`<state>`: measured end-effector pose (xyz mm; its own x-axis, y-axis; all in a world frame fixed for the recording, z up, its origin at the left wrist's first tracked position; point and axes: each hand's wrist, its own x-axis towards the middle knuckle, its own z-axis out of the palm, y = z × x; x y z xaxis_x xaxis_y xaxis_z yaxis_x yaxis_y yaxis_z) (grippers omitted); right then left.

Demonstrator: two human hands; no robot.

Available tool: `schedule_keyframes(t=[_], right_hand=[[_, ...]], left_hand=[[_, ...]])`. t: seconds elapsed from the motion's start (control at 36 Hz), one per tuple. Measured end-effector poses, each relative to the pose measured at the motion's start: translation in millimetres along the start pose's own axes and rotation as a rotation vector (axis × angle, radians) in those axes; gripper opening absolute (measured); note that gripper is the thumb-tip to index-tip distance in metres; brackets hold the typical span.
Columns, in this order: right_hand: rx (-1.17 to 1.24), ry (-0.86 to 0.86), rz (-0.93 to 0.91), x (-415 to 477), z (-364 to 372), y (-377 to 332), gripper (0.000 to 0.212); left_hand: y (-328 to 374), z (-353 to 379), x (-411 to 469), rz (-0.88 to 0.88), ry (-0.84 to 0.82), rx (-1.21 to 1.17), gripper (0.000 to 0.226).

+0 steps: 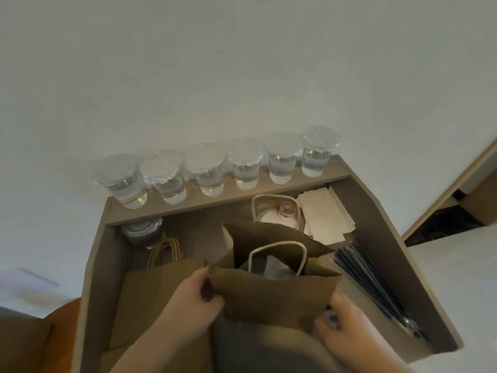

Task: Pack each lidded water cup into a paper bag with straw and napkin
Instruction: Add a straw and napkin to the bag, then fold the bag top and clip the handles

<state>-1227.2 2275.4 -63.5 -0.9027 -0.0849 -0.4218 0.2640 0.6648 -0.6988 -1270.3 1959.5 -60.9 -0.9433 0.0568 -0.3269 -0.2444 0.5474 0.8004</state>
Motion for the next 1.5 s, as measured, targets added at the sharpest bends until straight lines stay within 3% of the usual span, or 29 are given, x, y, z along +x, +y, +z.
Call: schedule_keyframes(t=[0.11, 0.19, 0.36, 0.47, 0.56, 0.61, 0.69, 0.75, 0.81, 0.86, 0.92, 1.0, 1.06, 1.19, 1.28, 1.36, 1.5], right_hand=[[0.225, 0.002, -0.025, 9.7, -10.7, 6.5, 0.025], [0.299, -0.042, -0.023, 20.7, -12.9, 11.7, 0.025], [0.052, 0.027, -0.286, 38.5, -32.5, 13.4, 0.035], [0.014, -0.040, -0.368, 51.5, -58.3, 2.9, 0.042], [0.069, -0.087, -0.344, 62.2, -69.4, -5.9, 0.054], [0.082, -0.025, -0.308, 71.2, -70.0, -10.2, 0.052], [0.158, 0.051, -0.301, 82.1, -66.8, -13.9, 0.038], [0.216, -0.025, -0.314, 86.6, -68.0, -15.5, 0.057], [0.188, -0.131, -0.339, 88.4, -69.9, -17.2, 0.080], [0.182, -0.239, -0.368, 90.7, -71.1, -20.3, 0.056], [0.217, -0.270, -0.383, 90.8, -72.3, -26.1, 0.025], [0.289, -0.263, -0.421, 88.3, -75.5, -33.3, 0.031], [0.304, -0.245, -0.457, 84.8, -78.9, -37.5, 0.033], [0.319, -0.159, -0.505, 76.0, -79.3, -40.4, 0.028], [0.260, -0.206, -0.421, 83.1, -75.4, -37.1, 0.031], [0.165, -0.304, -0.266, 93.2, -68.2, -29.7, 0.033], [0.225, -0.297, -0.244, 93.1, -63.6, -32.8, 0.024]], left_hand=[[-2.2, 10.5, -8.3, -0.030, -0.131, -0.027, 0.035], [-4.9, 18.4, -11.9, -0.038, -0.111, 0.021, 0.057], [8.0, 9.5, -16.6, 0.060, 0.006, -0.085, 0.064], [12.4, 0.7, -14.4, 0.100, 0.083, -0.140, 0.086], [15.2, -0.2, -11.9, 0.161, 0.172, -0.106, 0.062], [15.9, 3.1, -7.7, 0.178, 0.245, -0.110, 0.049], [21.7, 11.2, -3.3, 0.202, 0.347, -0.174, 0.058], [23.9, 13.1, -1.4, 0.194, 0.352, -0.237, 0.069], [26.0, 10.6, 0.3, 0.198, 0.255, -0.287, 0.088], [29.4, 7.6, 2.3, 0.170, 0.155, -0.285, 0.097], [35.6, 6.4, 4.5, 0.175, 0.088, -0.310, 0.070], [47.1, 6.4, 4.0, 0.211, 0.064, -0.327, 0.030], [50.0, 4.9, 2.7, 0.233, 0.092, -0.341, 0.017], [51.5, 3.4, -4.8, 0.289, 0.168, -0.337, 0.025], [45.8, 5.7, -1.2, 0.195, 0.124, -0.305, 0.018], [45.3, 9.8, 2.5, 0.093, 0.000, -0.334, 0.026], [43.2, 13.4, 5.6, 0.061, 0.067, -0.387, 0.024]])
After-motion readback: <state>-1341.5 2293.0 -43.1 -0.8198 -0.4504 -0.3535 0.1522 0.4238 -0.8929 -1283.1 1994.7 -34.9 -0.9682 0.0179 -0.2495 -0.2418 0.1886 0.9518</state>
